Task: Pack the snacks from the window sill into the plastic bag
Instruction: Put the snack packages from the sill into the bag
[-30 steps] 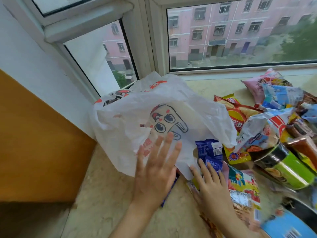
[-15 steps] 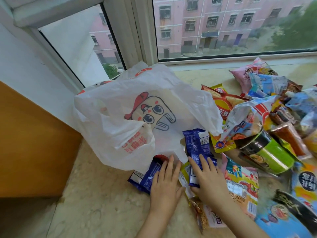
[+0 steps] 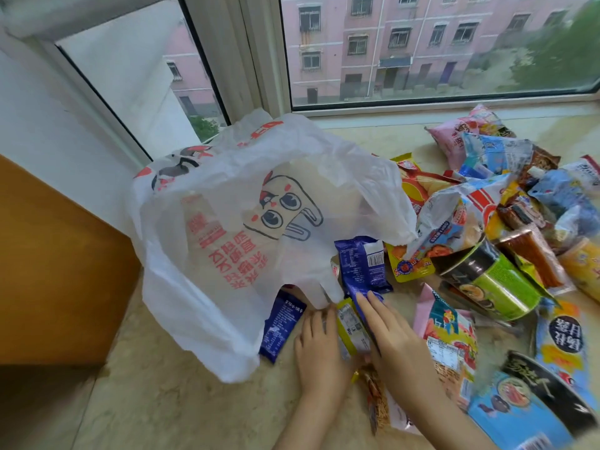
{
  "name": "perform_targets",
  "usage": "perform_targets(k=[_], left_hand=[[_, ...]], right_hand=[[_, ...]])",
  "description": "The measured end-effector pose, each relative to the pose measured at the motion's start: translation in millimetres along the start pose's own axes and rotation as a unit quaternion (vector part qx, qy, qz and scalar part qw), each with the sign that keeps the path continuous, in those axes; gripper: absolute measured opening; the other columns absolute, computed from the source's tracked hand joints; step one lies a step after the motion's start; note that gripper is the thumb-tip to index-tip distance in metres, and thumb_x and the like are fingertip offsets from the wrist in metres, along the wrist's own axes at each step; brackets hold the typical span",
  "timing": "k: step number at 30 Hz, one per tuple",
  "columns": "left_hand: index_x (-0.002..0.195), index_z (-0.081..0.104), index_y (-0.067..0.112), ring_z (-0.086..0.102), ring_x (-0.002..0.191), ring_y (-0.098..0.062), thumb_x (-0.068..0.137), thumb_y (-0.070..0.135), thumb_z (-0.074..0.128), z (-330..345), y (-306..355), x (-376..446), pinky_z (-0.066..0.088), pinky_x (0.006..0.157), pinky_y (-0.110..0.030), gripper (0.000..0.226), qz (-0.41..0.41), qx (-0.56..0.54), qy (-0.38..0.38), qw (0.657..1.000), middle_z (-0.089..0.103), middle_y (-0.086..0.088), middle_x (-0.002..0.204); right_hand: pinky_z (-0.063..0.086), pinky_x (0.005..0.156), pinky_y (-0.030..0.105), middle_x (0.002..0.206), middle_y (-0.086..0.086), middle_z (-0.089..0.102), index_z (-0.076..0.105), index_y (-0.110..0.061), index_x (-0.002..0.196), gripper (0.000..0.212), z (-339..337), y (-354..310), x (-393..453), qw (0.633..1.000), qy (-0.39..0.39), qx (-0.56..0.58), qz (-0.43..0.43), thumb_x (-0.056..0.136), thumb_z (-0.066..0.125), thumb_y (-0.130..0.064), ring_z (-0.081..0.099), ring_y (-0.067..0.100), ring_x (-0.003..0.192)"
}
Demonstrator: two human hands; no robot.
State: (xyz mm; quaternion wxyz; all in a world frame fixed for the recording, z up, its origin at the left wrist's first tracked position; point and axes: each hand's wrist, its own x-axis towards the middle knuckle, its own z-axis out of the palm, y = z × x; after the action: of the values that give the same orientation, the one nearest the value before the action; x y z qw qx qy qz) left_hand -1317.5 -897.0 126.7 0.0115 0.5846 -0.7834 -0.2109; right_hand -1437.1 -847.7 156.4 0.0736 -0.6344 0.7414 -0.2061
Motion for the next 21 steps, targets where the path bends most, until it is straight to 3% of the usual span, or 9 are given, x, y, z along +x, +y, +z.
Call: perform_targets(k=[2, 4, 7, 10, 14, 16, 19, 21], left_hand=[[0.14, 0.035, 0.03, 0.045, 0.126, -0.018, 0.061, 0.074, 0.057, -3.2, 5.2, 1.4, 0.042, 0.097, -0.032, 0.093, -0.012, -0.012, -0.02, 1.0, 0.047, 0.004, 0.136], [0.136, 0.04, 0.033, 0.045, 0.121, -0.02, 0.058, 0.067, 0.069, -6.6, 7.2, 1.7, 0.041, 0.095, -0.032, 0.09, -0.034, -0.029, -0.017, 0.999, 0.048, 0.003, 0.129], [0.125, 0.048, 0.035, 0.05, 0.112, -0.018, 0.062, 0.06, 0.072, -13.4, 8.3, -3.0, 0.045, 0.088, -0.031, 0.072, -0.05, -0.072, -0.01, 0.996, 0.049, 0.007, 0.119], [0.115, 0.053, 0.038, 0.06, 0.1, -0.01, 0.075, 0.047, 0.069, -28.5, 7.9, -15.8, 0.05, 0.077, -0.031, 0.044, -0.057, -0.161, 0.004, 0.985, 0.061, 0.015, 0.109], [0.114, 0.053, 0.044, 0.062, 0.088, -0.001, 0.075, 0.049, 0.073, -66.8, 10.5, -32.9, 0.043, 0.064, -0.015, 0.043, -0.022, -0.191, 0.106, 0.976, 0.066, 0.023, 0.096], [0.113, 0.054, 0.042, 0.06, 0.083, 0.0, 0.074, 0.048, 0.071, -85.7, 9.8, -35.9, 0.042, 0.061, -0.012, 0.042, 0.026, -0.185, 0.203, 0.961, 0.067, 0.024, 0.093], [0.115, 0.062, 0.032, 0.062, 0.088, -0.001, 0.078, 0.029, 0.071, -105.0, 5.6, -34.4, 0.046, 0.066, -0.015, 0.038, 0.125, -0.123, 0.356, 0.918, 0.07, 0.016, 0.103], [0.119, 0.065, 0.027, 0.065, 0.101, -0.005, 0.08, 0.012, 0.072, -110.9, -0.1, -26.5, 0.049, 0.073, -0.016, 0.042, 0.169, -0.08, 0.395, 0.899, 0.069, 0.008, 0.115]], right_hand=[[0.055, 0.085, 0.048, 0.131, 0.015, 0.059, 0.053, -0.007, 0.133, 0.085, -2.5, -0.4, -3.9, 0.999, 0.032, 0.016, -0.032, 0.056, 0.084, 0.008, 0.059, 0.034, 0.116], [0.055, 0.086, 0.049, 0.132, 0.014, 0.058, 0.054, -0.007, 0.133, 0.08, -7.8, -1.5, -6.5, 0.997, 0.048, 0.02, -0.065, 0.059, 0.08, 0.012, 0.057, 0.033, 0.119], [0.057, 0.082, 0.045, 0.134, 0.009, 0.057, 0.056, -0.009, 0.131, 0.056, -13.2, 0.0, -8.6, 0.992, 0.076, 0.016, -0.094, 0.078, 0.06, 0.005, 0.056, 0.028, 0.121], [0.058, 0.082, 0.043, 0.137, 0.007, 0.055, 0.054, -0.012, 0.133, 0.05, -16.1, 2.5, -9.6, 0.99, 0.096, 0.019, -0.103, 0.086, 0.043, -0.001, 0.055, 0.025, 0.124], [0.054, 0.086, 0.043, 0.138, 0.007, 0.054, 0.056, -0.012, 0.131, 0.06, -27.9, -0.1, -5.6, 0.982, 0.145, 0.025, -0.122, 0.077, 0.052, 0.014, 0.052, 0.024, 0.127], [0.052, 0.089, 0.044, 0.137, 0.009, 0.054, 0.056, -0.012, 0.132, 0.059, -37.1, -2.9, -0.3, 0.976, 0.168, 0.031, -0.138, 0.078, 0.055, 0.013, 0.051, 0.026, 0.128], [0.051, 0.091, 0.048, 0.136, 0.01, 0.055, 0.049, -0.014, 0.134, 0.052, -46.9, -6.1, 10.2, 0.969, 0.187, 0.035, -0.155, 0.086, 0.051, 0.008, 0.05, 0.027, 0.129], [0.052, 0.09, 0.049, 0.135, 0.011, 0.055, 0.049, -0.014, 0.134, 0.045, -48.1, -6.9, 16.7, 0.968, 0.192, 0.038, -0.16, 0.092, 0.046, 0.003, 0.051, 0.028, 0.128]])
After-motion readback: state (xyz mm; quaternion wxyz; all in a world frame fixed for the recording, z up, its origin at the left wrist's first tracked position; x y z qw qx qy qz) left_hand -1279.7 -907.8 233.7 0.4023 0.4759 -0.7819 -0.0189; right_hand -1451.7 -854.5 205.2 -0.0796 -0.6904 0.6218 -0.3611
